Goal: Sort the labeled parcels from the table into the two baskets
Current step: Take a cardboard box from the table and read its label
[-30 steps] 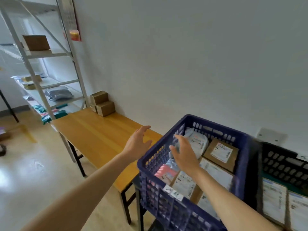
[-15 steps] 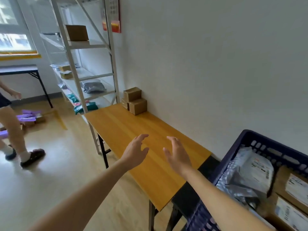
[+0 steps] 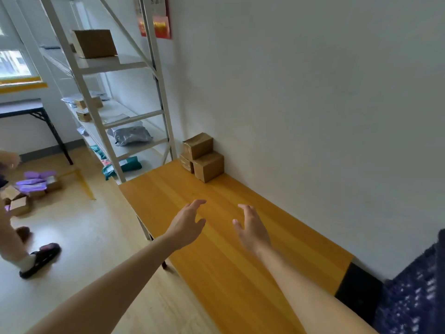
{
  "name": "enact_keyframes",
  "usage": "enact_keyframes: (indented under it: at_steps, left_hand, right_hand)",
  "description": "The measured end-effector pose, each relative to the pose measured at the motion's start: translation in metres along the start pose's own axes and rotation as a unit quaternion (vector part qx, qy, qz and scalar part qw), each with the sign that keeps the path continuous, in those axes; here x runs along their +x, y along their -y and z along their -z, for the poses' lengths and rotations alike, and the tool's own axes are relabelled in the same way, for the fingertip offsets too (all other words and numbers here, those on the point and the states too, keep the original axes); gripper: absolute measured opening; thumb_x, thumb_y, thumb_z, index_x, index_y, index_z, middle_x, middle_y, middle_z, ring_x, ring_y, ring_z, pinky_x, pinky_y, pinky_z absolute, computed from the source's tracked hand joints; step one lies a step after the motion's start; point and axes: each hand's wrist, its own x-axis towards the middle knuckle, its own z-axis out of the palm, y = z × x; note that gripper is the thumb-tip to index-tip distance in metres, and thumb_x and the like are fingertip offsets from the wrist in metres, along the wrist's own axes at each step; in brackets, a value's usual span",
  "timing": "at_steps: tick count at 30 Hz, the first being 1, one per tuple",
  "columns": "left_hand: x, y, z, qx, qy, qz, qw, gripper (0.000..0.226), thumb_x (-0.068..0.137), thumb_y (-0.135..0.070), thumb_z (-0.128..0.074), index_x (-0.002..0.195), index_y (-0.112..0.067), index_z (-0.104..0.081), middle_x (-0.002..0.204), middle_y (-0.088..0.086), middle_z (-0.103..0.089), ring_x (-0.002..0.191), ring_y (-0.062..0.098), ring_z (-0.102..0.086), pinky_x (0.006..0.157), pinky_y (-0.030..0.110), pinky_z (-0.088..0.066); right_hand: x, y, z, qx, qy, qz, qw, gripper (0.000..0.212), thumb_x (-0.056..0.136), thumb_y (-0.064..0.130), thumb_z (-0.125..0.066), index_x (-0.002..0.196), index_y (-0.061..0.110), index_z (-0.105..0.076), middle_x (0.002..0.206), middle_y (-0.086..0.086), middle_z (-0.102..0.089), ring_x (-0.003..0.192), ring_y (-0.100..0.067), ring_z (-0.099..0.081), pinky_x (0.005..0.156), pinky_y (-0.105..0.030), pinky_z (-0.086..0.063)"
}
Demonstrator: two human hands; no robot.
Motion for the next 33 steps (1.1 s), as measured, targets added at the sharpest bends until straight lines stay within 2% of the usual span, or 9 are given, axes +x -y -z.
enact_keyframes:
  at_steps: [6,12,18,22,27,33]
  left_hand:
    - [0.066,0.056,0.019,-0.01,0.013,0.008,1.0,0.052,0.094,-0.019,-0.058,0.141,-0.03,-0.037,0.14,0.003,-0.046,0.124,0.021,-0.049,0.093,0.035,-0.05]
    - [0.157,0.111,0.048,-0.003,0.044,-0.018,0.999,0.053,0.095,-0.021,-0.057,0.142,-0.028,-0.036,0.14,0.004,-0.046,0.122,0.021,-0.051,0.09,0.034,-0.052]
    - [0.257,0.156,0.089,-0.013,0.084,-0.046,0.995,0.052,0.096,-0.021,-0.055,0.144,-0.026,-0.034,0.142,0.004,-0.045,0.125,0.022,-0.049,0.082,0.028,-0.048]
    - [0.317,0.18,0.114,-0.014,0.106,-0.065,0.992,0.051,0.096,-0.022,-0.054,0.143,-0.026,-0.035,0.14,0.002,-0.048,0.124,0.021,-0.05,0.085,0.029,-0.046]
    - [0.384,0.206,0.128,-0.037,0.132,-0.065,0.988,0.049,0.096,-0.023,-0.054,0.141,-0.027,-0.038,0.136,0.002,-0.05,0.118,0.021,-0.053,0.078,0.029,-0.046]
    - [0.44,0.215,0.13,-0.05,0.134,-0.058,0.988,0.049,0.095,-0.024,-0.055,0.141,-0.028,-0.038,0.136,0.001,-0.05,0.113,0.019,-0.054,0.08,0.032,-0.049]
  right_hand:
    - [0.06,0.009,-0.054,0.001,0.019,-0.021,1.0,0.047,0.099,0.03,-0.045,0.144,0.019,-0.034,0.146,0.001,-0.038,0.127,-0.017,-0.045,0.096,-0.029,-0.041]
    - [0.137,0.032,-0.103,0.001,-0.024,-0.057,0.998,0.046,0.1,0.027,-0.045,0.144,0.017,-0.034,0.142,-0.001,-0.041,0.126,-0.018,-0.045,0.09,-0.025,-0.039]
    - [0.217,0.064,-0.143,-0.016,-0.065,-0.109,0.992,0.047,0.1,0.028,-0.045,0.144,0.015,-0.035,0.145,-0.004,-0.041,0.129,-0.019,-0.043,0.095,-0.025,-0.038]
    - [0.262,0.081,-0.162,-0.015,-0.085,-0.149,0.985,0.047,0.1,0.027,-0.047,0.144,0.015,-0.035,0.147,-0.003,-0.04,0.133,-0.019,-0.04,0.098,-0.024,-0.035]
    - [0.309,0.091,-0.181,-0.009,-0.101,-0.182,0.978,0.047,0.1,0.027,-0.046,0.145,0.016,-0.034,0.149,-0.002,-0.037,0.135,-0.018,-0.037,0.103,-0.027,-0.035]
    - [0.362,0.085,-0.186,0.01,-0.109,-0.186,0.977,0.048,0.1,0.028,-0.048,0.145,0.018,-0.034,0.149,-0.001,-0.037,0.134,-0.016,-0.039,0.104,-0.027,-0.035]
